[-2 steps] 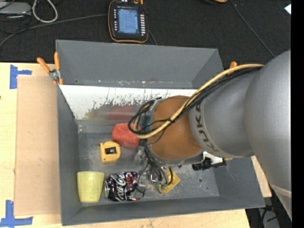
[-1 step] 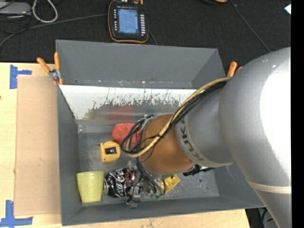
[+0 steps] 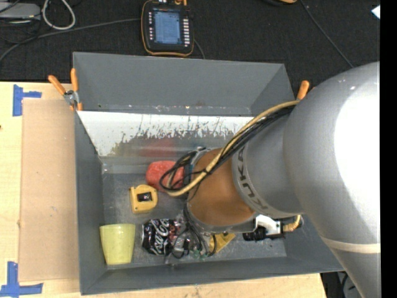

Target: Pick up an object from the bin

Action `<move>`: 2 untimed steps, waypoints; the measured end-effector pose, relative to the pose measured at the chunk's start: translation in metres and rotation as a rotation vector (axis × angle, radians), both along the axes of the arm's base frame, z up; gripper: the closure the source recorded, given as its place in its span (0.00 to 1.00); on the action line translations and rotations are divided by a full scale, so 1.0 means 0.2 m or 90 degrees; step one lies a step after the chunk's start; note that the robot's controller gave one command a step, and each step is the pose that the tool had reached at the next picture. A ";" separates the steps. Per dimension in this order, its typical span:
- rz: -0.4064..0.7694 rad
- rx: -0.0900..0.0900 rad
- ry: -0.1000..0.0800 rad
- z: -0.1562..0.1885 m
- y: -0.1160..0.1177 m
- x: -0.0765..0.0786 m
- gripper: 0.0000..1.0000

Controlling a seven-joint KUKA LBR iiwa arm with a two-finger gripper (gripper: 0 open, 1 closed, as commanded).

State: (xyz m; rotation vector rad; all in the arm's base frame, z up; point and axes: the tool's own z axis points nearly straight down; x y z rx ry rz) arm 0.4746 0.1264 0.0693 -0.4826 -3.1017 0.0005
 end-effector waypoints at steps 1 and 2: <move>-0.001 0.000 0.000 0.00 0.00 0.00 1.00; 0.000 -0.002 0.008 0.13 -0.01 -0.02 1.00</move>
Offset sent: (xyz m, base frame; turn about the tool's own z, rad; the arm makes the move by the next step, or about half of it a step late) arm -0.0001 0.0000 0.1236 0.0008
